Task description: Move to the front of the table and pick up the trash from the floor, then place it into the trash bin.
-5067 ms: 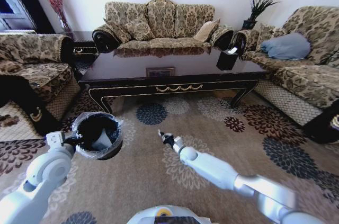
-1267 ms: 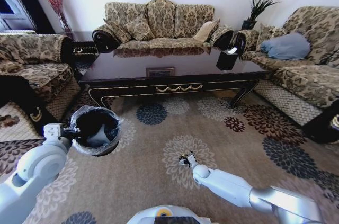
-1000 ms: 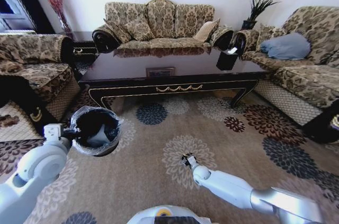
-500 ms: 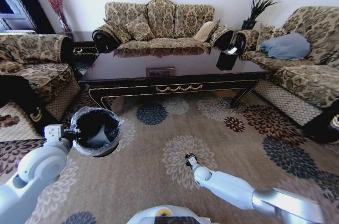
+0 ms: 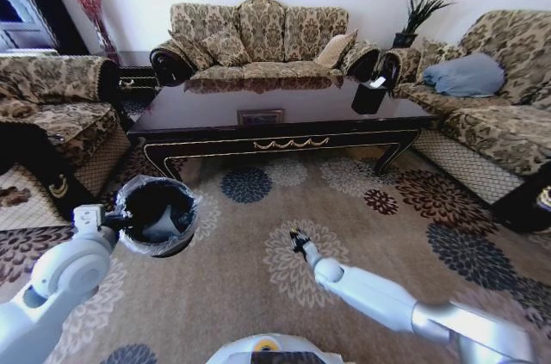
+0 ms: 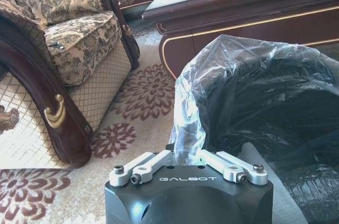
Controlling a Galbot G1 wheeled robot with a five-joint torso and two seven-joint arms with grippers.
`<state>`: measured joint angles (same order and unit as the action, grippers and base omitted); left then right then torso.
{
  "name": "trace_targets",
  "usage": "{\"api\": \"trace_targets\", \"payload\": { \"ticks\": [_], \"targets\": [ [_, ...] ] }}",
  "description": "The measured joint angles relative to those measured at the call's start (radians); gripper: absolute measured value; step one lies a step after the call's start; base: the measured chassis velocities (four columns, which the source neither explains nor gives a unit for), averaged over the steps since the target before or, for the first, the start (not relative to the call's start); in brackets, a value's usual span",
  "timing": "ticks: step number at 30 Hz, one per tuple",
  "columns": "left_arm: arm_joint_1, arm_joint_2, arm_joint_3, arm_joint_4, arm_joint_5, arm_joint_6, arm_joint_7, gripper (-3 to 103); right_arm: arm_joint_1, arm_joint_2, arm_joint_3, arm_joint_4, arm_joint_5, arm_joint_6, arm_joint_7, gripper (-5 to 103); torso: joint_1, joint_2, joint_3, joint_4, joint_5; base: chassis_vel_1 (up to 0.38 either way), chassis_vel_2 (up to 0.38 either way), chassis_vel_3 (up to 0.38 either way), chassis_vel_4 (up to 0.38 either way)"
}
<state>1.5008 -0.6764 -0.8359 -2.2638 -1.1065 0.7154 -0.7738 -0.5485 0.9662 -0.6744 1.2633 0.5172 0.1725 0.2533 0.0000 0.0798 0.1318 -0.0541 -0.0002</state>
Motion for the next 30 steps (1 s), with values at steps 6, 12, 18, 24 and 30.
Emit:
{"api": "trace_targets", "payload": {
  "ticks": [6, 12, 18, 24, 30],
  "targets": [
    [-0.001, -0.001, 0.008, 0.005, -0.002, 0.0, 0.001, 2, 0.075, 0.041, 0.061, 0.031, -0.062, 0.182, -0.146, 6, 0.0, 0.0, 0.0, 0.0003, -0.0001, 0.0, 0.0, 0.0, 0.0],
    [0.0, -0.004, 0.018, 0.009, -0.005, -0.002, 0.003, 2, 0.112, 0.057, 0.033, 0.117, -0.002, 0.273, -0.211, 6, 0.0, 0.0, 0.0, 0.0, 0.0001, 0.0, 0.0, 0.0, 0.0],
    [0.0, -0.003, 0.02, 0.009, -0.015, -0.002, 0.003, 2, 0.157, 0.08, -0.019, 0.187, 0.037, 0.355, -0.299, 6, 0.0, 0.0, 0.0, -0.0001, 0.0, 0.0, 0.0, 0.0, 0.0],
    [0.001, -0.009, 0.022, 0.006, -0.017, -0.002, 0.005, 2, 0.255, 0.147, -0.094, 0.248, 0.048, 0.38, -0.318, 6, 0.0, 0.0, 0.0, 0.0, 0.0, 0.0, 0.0, 0.0, 0.0],
    [-0.007, -0.007, 0.023, 0.015, -0.018, -0.009, 0.009, 2, 0.318, 0.246, -0.158, 0.239, 0.046, 0.38, -0.316, 6, 0.0, 0.0, 0.0, 0.0003, -0.0002, 0.0, 0.0, 0.0, 0.0]
  ]
}}
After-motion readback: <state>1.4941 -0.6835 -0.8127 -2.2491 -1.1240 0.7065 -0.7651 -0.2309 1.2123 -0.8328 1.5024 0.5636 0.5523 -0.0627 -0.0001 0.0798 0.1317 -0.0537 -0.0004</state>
